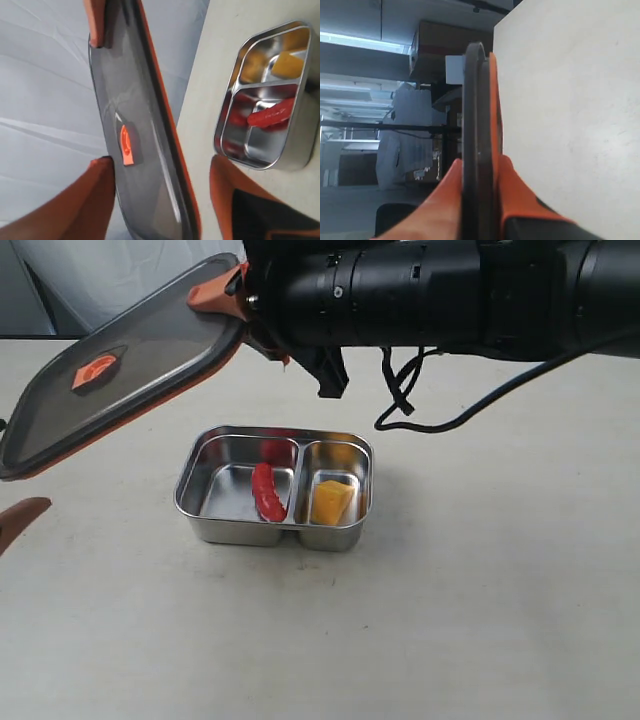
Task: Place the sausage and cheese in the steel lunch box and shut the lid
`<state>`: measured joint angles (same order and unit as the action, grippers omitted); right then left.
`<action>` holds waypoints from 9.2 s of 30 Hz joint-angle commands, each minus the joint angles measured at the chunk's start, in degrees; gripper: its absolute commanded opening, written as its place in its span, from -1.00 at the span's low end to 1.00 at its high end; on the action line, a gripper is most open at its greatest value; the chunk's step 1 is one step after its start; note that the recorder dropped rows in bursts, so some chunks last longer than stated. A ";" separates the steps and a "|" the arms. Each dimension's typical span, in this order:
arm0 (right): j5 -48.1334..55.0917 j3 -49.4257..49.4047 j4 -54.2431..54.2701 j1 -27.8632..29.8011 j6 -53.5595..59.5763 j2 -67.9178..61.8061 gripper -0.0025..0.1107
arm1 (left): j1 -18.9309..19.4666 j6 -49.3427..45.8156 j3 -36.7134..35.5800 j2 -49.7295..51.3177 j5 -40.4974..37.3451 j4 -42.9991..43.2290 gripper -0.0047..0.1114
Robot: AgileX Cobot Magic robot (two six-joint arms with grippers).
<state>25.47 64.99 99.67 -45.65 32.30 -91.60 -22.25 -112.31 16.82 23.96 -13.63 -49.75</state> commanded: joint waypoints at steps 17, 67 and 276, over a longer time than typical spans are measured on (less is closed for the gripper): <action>19.54 0.47 -18.96 0.52 3.96 0.04 -0.97 | -0.29 -0.70 2.40 11.73 10.96 12.58 -0.91; 39.34 0.47 -28.82 14.20 -9.87 -3.67 -0.52 | -0.29 -0.61 2.40 10.04 7.49 17.04 -0.91; 9.18 -17.24 -6.92 21.63 32.00 -20.67 -0.62 | -0.29 29.46 0.10 -5.60 -5.64 24.86 0.04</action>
<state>41.02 48.60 98.84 -23.31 63.05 -111.17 -22.25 -83.42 16.92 19.24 -19.96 -24.65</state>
